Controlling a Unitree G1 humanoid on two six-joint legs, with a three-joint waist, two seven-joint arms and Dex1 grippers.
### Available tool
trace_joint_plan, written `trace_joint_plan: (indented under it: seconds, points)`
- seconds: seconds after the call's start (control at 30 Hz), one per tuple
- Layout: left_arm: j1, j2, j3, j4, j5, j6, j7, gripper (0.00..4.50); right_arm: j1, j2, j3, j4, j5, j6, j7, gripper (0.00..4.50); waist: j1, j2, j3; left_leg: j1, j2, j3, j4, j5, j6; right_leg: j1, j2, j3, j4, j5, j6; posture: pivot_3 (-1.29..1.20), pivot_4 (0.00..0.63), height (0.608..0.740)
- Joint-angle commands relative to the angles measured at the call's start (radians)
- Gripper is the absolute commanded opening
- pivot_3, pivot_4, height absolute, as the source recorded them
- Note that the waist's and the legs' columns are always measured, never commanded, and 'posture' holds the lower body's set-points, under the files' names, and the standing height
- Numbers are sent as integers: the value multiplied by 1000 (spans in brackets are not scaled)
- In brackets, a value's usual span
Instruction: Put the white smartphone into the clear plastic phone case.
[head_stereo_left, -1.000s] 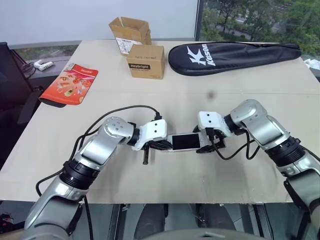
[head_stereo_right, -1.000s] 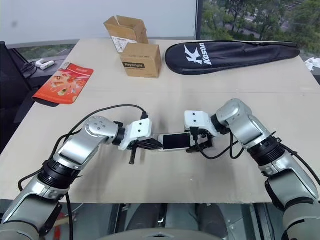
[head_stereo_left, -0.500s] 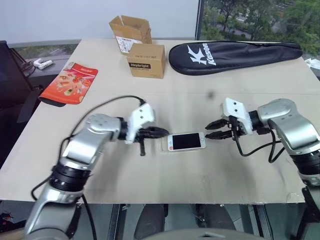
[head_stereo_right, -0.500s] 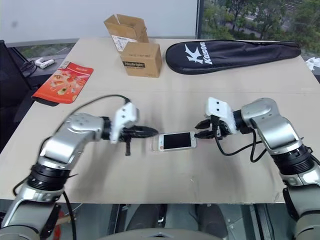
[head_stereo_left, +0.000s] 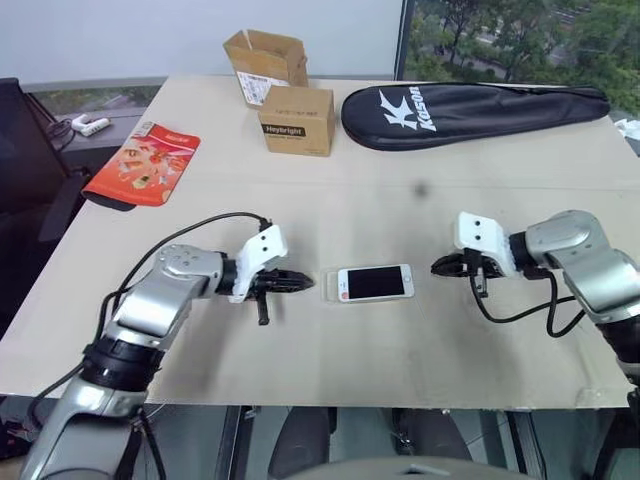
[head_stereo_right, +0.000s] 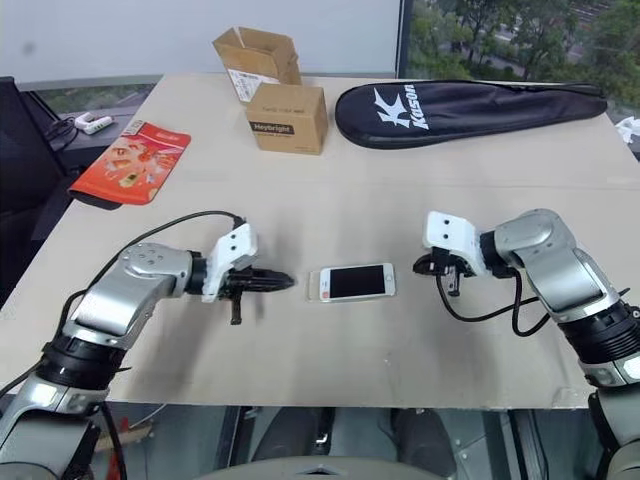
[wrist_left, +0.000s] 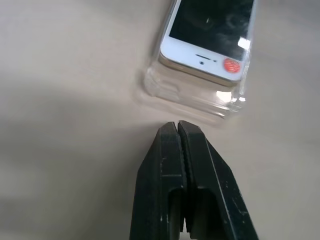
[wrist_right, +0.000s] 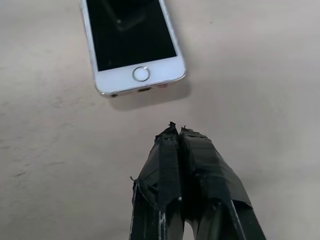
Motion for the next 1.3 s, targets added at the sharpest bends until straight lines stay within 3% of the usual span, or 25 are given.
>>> trace_joint_plan:
  seconds: [0.03, 0.5, 0.9, 1.1, 1.3]
  points:
    - [-29, -11, -39, 23, 35, -48, -20, 0, -17, 1, 7, -42, -4, 11, -5, 41, 1, 0, 0, 0, 0, 0, 0, 0, 0, 0, 0, 0, 0, 0, 0, 0, 150, 740]
    - [-125, -168, -101, 70, 105, -78, 7, 0, -57, 59, 79, -60, -23, 41, -33, 41, 36, 1, -1, -1, -2, -1, 3, 0, 0, 2, -2, -1, -1, 0, 0, 0, 150, 740]
    - [-176, -276, -138, 99, 122, -82, 40, 0, -58, 67, 81, -78, -16, 70, -52, 41, 10, 1, -1, -1, -1, -2, 2, 0, 0, 1, -1, -1, -1, 0, 0, 0, 150, 740]
    - [-170, -254, -137, 96, 123, -87, 28, 0, -65, -1, -7, -77, 21, 89, -47, 41, 8, 1, -1, -1, -2, -2, 2, 0, 0, 1, -1, -1, -1, 0, 0, 0, 150, 740]
    - [-156, -230, -135, 83, 117, -85, 25, 0, 3, -160, -86, -56, 26, 79, -19, 41, 9, 1, 0, -1, -1, -2, 2, 0, 0, 1, -1, -2, -2, 0, 0, 0, 150, 740]
